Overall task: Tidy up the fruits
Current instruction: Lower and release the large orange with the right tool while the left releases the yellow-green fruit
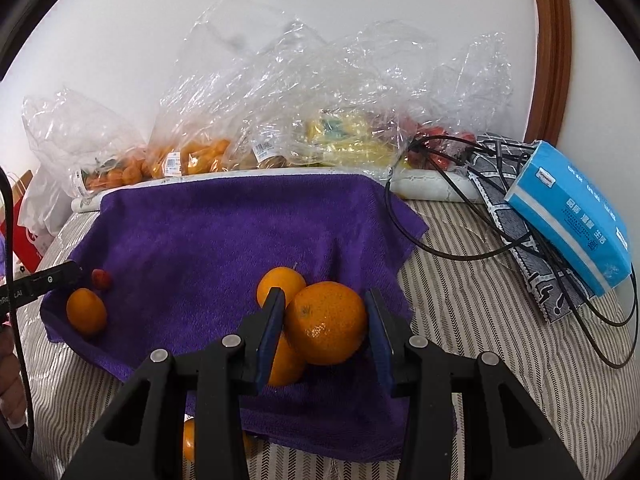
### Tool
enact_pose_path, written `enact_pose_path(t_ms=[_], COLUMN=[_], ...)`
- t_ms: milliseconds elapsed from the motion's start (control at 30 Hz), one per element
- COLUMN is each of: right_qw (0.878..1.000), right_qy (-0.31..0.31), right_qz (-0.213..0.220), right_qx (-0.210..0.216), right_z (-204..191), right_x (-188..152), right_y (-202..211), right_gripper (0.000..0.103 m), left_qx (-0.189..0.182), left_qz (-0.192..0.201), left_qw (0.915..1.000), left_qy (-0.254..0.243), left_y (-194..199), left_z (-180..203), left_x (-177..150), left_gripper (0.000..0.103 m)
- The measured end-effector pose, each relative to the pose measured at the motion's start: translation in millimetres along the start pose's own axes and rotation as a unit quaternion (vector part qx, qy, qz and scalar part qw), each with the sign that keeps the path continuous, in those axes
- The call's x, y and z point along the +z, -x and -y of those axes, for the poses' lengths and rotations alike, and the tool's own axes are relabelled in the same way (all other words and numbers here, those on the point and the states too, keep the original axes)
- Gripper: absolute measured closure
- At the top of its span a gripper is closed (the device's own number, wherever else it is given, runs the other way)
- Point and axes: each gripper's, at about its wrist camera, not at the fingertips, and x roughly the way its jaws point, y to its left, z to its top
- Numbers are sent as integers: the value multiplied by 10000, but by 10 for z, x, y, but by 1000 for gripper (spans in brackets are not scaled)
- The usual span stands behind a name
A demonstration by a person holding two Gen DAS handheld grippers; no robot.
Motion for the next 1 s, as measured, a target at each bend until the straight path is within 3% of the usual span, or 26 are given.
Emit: enact_pose_path(t_ms=[1000], right_qw=[9999], right_qy=[80], right_qz=[85], right_qx=[64], right_z=[-37], right_x=[2], right_y=[53], right_gripper=[58], left_qx=[40], left_qz=[-219], left_qw=[9997], left_qy=[-110], left_y=[-75], left_z=[17], left_x=[-11], left_gripper=[78])
